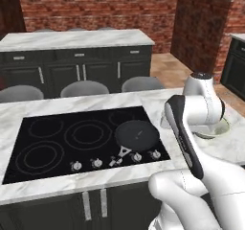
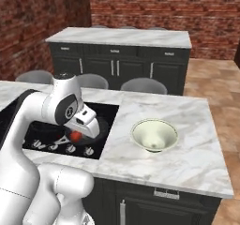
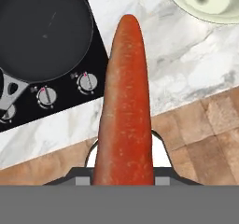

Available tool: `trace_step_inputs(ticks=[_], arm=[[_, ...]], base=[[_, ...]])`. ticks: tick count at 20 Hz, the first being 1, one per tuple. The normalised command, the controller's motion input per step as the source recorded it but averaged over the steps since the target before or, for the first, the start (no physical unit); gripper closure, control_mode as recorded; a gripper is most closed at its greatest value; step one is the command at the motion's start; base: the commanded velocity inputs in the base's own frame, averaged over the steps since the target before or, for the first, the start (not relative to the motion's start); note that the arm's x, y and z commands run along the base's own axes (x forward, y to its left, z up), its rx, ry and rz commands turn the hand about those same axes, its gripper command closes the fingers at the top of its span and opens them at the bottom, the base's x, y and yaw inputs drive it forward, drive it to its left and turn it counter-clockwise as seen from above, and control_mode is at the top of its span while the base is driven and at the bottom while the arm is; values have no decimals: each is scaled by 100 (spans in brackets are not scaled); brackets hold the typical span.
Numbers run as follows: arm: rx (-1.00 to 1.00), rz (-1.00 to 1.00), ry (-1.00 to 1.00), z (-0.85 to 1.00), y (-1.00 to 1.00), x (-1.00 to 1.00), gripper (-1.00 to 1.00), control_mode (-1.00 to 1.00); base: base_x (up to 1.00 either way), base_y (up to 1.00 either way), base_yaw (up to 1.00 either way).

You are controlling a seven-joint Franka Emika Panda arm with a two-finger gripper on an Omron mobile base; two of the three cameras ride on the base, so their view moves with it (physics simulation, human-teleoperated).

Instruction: Place the steak on the plate and place the carrot on the same plate.

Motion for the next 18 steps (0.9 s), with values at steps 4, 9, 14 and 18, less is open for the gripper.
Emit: trace_step_inputs(ticks=[4,9,14,18], arm=[[0,0,0,0,0,0,100,100],[0,0,0,0,0,0,100,100],[0,0,0,0,0,0,100,100],[0,0,0,0,0,0,100,100]], base=[[0,100,0],[0,100,0],[13,100,0],[65,96,5]])
